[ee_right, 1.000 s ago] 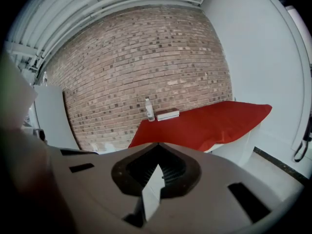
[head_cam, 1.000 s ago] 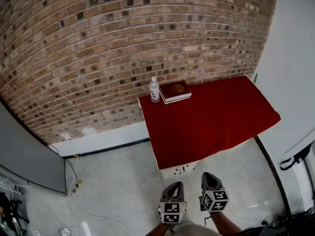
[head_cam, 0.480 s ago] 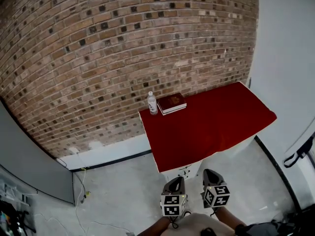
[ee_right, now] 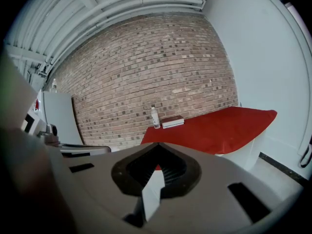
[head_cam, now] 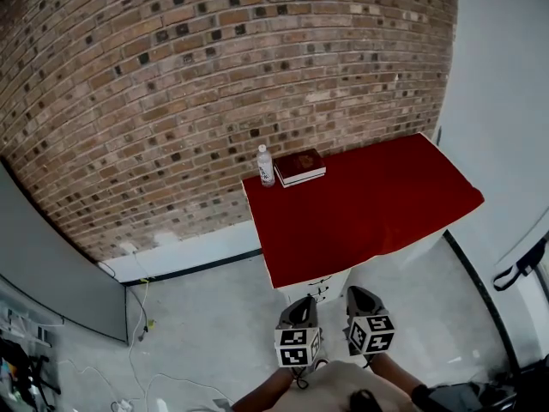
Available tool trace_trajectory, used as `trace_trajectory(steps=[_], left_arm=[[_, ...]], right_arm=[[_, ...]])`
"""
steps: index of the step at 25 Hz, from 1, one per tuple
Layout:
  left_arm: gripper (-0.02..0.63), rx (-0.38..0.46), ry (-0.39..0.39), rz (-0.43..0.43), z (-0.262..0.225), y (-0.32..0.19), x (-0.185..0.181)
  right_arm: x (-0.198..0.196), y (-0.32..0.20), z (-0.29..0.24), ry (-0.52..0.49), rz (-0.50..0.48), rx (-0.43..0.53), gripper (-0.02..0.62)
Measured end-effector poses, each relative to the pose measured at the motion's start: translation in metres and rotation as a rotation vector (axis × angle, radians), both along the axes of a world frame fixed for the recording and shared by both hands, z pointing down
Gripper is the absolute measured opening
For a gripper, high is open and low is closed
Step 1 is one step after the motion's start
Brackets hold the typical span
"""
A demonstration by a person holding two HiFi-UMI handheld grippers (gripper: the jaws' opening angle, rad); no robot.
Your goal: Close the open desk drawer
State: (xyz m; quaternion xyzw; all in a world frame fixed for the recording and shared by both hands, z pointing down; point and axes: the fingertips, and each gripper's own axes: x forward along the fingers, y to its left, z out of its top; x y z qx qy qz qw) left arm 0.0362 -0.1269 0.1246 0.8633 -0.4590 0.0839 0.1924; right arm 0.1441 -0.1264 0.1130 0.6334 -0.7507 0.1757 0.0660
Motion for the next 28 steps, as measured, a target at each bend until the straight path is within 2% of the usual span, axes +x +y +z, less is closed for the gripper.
trace_trajectory(steps=[8,14,28], left_arm=[[0.008,0.005,0.003,-0.01,0.0,-0.011,-0.001],[0.009,0.014,0.001,-0.001,-0.001,-0.016,0.002],[0.008,0.003,-0.007,0.0,0.004,-0.015,-0.002]], right_arm=[[0.009,-0.006,-0.004,0.011,0.028,0.009,-0.002],[0.006,-0.007,-0.004,0.088,0.019,0.013,-0.002],[0.004,-0.006,0.002,0.087,0.024,0.002,-0.002]])
